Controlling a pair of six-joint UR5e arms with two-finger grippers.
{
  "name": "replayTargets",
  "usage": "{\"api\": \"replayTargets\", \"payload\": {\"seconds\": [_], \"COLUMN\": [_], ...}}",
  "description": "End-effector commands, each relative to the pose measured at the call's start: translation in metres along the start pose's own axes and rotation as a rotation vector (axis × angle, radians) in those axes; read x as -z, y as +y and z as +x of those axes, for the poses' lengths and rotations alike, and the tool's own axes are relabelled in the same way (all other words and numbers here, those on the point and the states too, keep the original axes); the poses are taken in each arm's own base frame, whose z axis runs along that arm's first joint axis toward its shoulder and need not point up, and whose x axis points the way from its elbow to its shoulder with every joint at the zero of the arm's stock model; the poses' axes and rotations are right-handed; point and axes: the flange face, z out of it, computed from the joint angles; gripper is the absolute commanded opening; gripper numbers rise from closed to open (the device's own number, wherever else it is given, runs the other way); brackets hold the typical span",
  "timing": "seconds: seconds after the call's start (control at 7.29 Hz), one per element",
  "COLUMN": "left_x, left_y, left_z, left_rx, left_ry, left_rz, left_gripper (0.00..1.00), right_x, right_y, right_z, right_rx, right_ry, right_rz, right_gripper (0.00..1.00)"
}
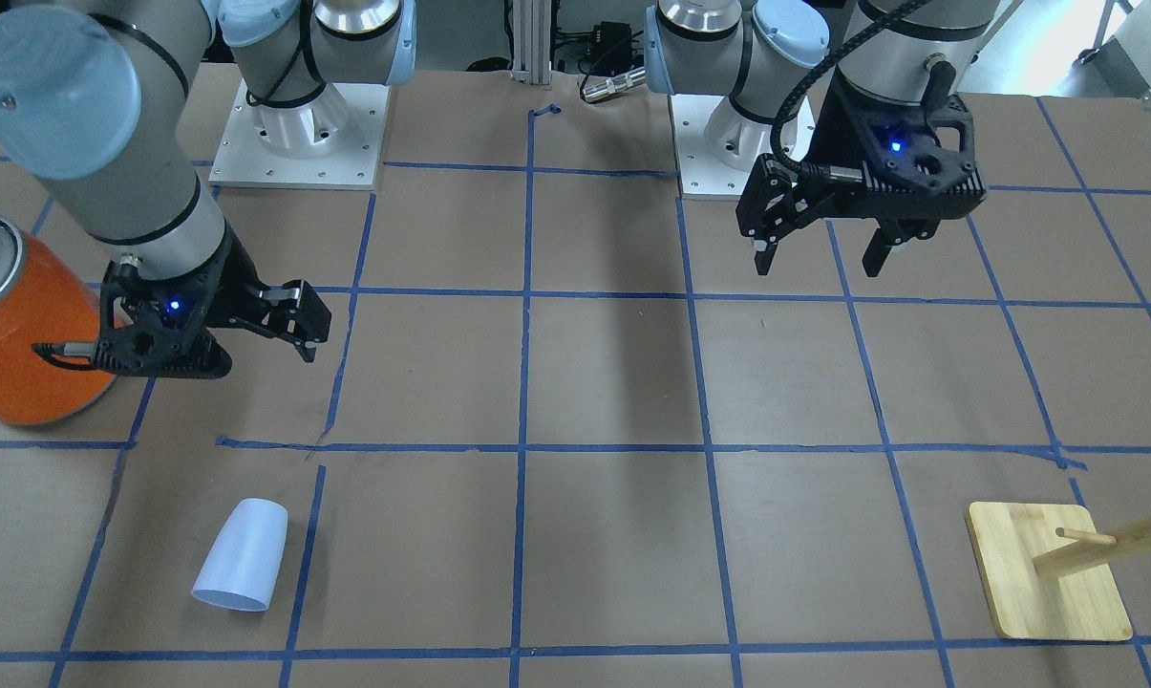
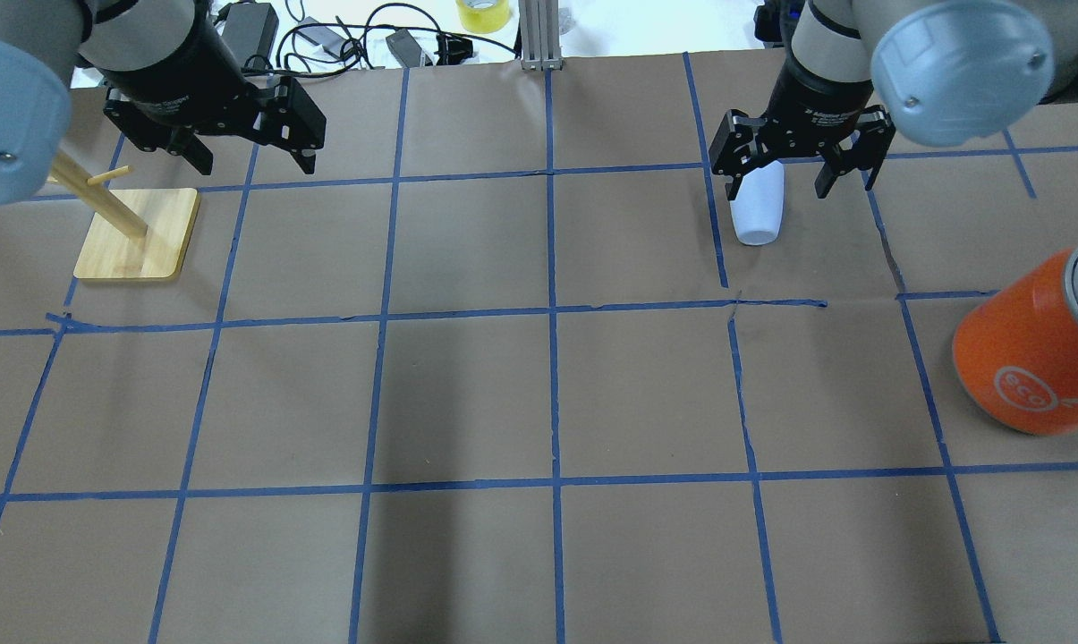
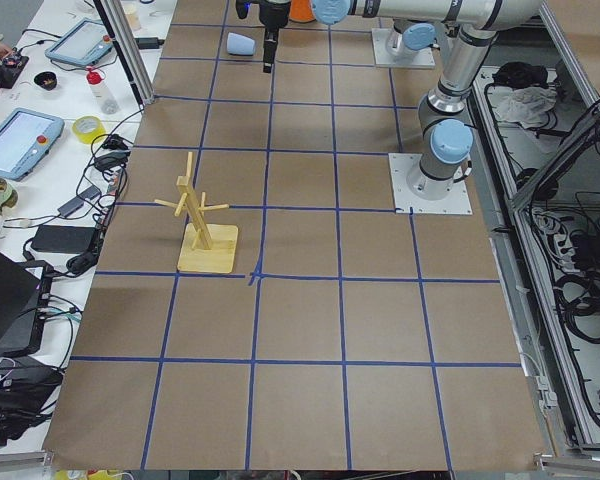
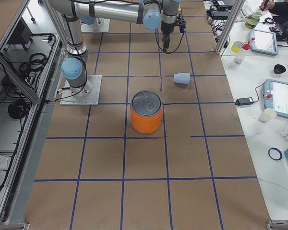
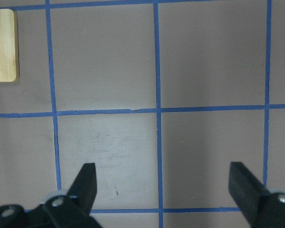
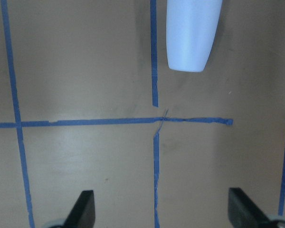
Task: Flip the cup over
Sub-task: 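Grasp the light blue cup with the right gripper and lift it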
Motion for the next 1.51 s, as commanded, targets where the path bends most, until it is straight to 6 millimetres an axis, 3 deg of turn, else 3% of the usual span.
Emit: {"api": "replayTargets", "payload": {"seconds": [0.0, 0.14, 0.55, 0.96, 1.23, 1.37], "left_x": [0.0, 0.0, -0.001, 0.0, -0.001, 0.0], "left_y": [0.0, 0.0, 0.0, 0.0, 0.0, 0.0], "left_z": [0.0, 0.0, 0.0, 0.0, 0.001, 0.0], "left_rx": [0.0, 0.0, 0.0, 0.0, -0.002, 0.0], "left_ry": [0.0, 0.0, 0.0, -0.001, -0.001, -0.001], "left_rz": [-0.001, 0.001, -0.001, 0.001, -0.002, -0.001], "left_gripper": [1.0, 1.0, 1.0, 1.0, 1.0, 1.0], "right_x": [-0.063, -0.09, -0.184, -0.195, -0.221, -0.221], "right_y": [-0.048, -0.062, -0.087, -0.092, -0.102, -0.102], "right_z": [0.026, 0.043, 0.044, 0.047, 0.056, 0.057], "right_rx": [-0.04, -0.067, -0.129, -0.129, -0.138, -0.138], "right_ry": [0.023, 0.018, -0.004, 0.015, 0.054, 0.056], "right_rz": [0.02, -0.005, 0.029, 0.035, 0.051, 0.054], "right_gripper": [1.0, 1.0, 1.0, 1.0, 1.0, 0.9]}}
